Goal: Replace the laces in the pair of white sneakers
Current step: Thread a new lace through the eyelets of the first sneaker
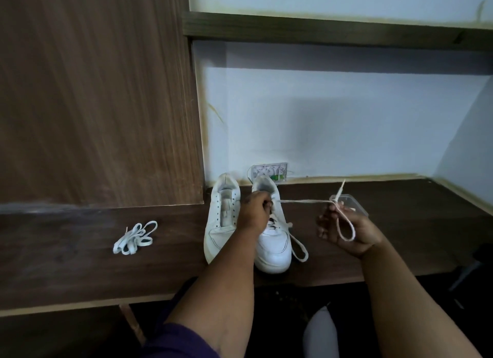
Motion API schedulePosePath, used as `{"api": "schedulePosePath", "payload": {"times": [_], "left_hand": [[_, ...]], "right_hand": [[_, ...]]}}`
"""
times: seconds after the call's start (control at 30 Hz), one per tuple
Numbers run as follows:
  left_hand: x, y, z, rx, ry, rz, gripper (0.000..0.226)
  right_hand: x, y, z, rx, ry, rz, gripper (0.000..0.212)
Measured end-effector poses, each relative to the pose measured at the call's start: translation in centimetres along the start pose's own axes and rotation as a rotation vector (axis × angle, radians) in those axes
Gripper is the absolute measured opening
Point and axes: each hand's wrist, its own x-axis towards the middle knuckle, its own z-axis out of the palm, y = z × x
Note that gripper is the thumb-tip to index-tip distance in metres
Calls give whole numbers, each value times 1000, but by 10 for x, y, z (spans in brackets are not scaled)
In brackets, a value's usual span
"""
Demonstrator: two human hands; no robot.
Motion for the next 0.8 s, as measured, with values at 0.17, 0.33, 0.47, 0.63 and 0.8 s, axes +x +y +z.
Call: {"api": "schedulePosePath", "payload": {"times": [0.17, 0.33, 0.47, 0.63, 0.8], "left_hand": [[-1, 1, 4, -13, 9, -32, 8], [1, 9, 0, -90, -28, -129, 9], [4, 3, -4, -83, -52, -125, 13], [5, 0, -9, -32, -83, -104, 11], [5, -4, -8, 59, -161, -45, 37]], "right_hand": [[44, 8, 5, -1206, 798, 381, 53], [84, 30, 51, -1437, 598, -223, 21], [93, 51, 74, -1314, 519, -234, 16], [95, 41, 70, -1025, 659, 28, 18], [74, -1, 80, -224, 881, -153, 27]]}}
